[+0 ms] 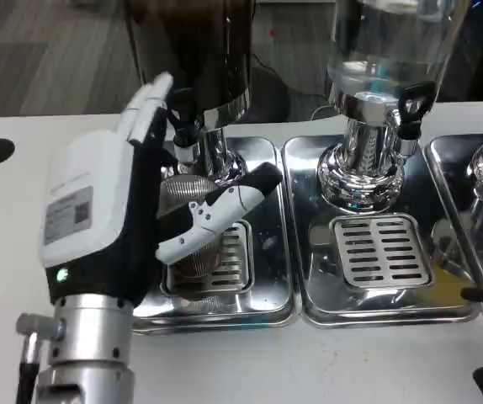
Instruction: Grasp the cup under the faucet to collect the drink, then remove the cup.
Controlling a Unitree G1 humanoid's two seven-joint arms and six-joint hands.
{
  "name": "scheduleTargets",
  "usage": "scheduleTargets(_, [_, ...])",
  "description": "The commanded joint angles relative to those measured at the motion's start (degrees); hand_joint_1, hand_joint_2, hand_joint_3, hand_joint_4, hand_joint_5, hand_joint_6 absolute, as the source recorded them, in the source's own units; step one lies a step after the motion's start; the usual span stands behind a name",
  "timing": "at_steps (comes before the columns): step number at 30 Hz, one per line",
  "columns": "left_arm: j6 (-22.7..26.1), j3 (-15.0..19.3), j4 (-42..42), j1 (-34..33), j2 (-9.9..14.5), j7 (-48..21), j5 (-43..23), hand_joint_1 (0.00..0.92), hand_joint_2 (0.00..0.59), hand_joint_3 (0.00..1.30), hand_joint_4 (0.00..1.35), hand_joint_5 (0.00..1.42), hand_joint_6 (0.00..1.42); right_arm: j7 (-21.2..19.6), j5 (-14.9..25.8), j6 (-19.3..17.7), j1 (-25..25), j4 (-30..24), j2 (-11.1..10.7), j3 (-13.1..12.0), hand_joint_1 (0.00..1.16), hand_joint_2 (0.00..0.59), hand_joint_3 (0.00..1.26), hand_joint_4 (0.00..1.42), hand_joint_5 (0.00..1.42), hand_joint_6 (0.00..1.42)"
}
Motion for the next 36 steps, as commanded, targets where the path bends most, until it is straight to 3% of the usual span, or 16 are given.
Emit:
scheduleTargets(1, [-7.35,2.58,0.36,1.40,0.77,7.58,-3.88,0.000,0.020,0.00,0.00,0.35,0.80,0.59,1.08,0.52,-0.01,0.47,-0.50,0.59,0.56,0.357,0.22,0.05,0.00,0.00])
scheduleTargets(4, [-11.85,4.04,0.55,2.09,1.42,11.76,-5.24,0.000,0.019,0.00,0.00,0.25,0.73,0.75,1.81,0.58,0.10,0.82,-0.55,0.96,0.56,0.357,0.22,0.05,0.01,0.00])
scheduleTargets(9, [-12.17,4.32,-1.28,3.72,2.74,9.37,-2.58,0.000,0.034,0.03,0.00,0.22,0.67,3.23,6.78,2.01,-0.43,0.69,-1.24,2.70,0.55,0.335,0.22,0.06,0.04,0.00])
scheduleTargets(13, [-10.93,3.17,-5.28,7.44,5.32,3.02,6.41,0.000,0.034,0.10,0.00,0.17,0.56,9.24,16.44,7.27,-3.19,0.90,-2.63,5.05,0.56,0.248,0.22,0.08,0.06,0.00])
scheduleTargets(18, [-10.23,4.04,-8.54,13.27,5.94,-2.24,8.63,0.000,0.033,0.11,0.01,0.17,0.55,15.59,21.86,13.42,-9.34,2.55,-4.62,5.62,0.57,0.219,0.21,0.08,0.07,0.00])
scheduleTargets(26, [-12.84,5.94,-12.52,25.39,6.22,-0.48,9.67,0.000,0.032,0.12,0.01,0.17,0.54,20.45,24.29,18.89,-13.74,2.42,-3.92,6.23,0.61,0.148,0.21,0.11,0.09,0.00])
scheduleTargets(36, [-17.78,11.47,-13.24,38.16,5.99,4.01,7.12,0.000,0.040,0.14,0.01,0.16,0.53,22.30,23.17,23.02,-14.89,-0.91,-1.62,8.94,0.63,0.134,0.21,0.15,0.13,0.07])
